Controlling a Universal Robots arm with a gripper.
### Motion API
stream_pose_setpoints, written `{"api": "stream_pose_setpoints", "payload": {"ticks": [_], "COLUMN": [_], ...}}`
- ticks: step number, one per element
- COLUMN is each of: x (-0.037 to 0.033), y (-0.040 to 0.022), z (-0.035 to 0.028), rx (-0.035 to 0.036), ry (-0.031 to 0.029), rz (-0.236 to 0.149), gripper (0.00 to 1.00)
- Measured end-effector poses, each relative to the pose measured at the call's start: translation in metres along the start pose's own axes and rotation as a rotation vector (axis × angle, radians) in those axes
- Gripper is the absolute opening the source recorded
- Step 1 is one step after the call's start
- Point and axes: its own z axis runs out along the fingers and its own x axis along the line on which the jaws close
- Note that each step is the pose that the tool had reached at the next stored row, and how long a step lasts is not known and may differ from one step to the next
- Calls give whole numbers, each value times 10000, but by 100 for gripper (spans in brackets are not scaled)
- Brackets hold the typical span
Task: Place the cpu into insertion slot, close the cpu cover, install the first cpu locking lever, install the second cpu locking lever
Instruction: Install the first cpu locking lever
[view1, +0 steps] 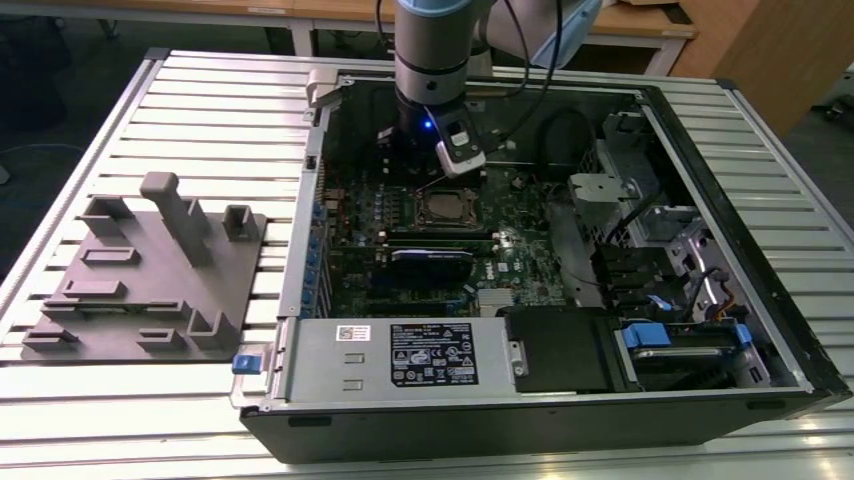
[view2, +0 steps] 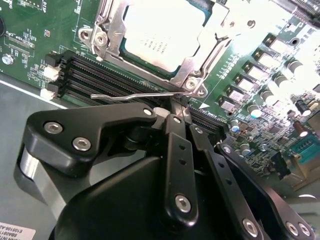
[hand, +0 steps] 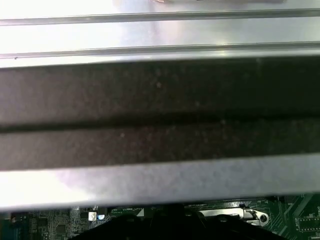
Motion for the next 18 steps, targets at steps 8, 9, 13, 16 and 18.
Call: {"api": "stream_pose_setpoints", "payload": {"ticks": [8, 9, 13, 16, 18], "x": [-1, -1, -1, -1, -3], "y": [-14, -14, -12, -8, 0], "z": [-2, -2, -18, -69, -90], "rx": [166, 180, 183, 205, 185], "ry": [-12, -13, -13, -9, -12], "rz": [-6, -6, -6, -6, -7], "gripper": [11, 11, 11, 11, 11]}}
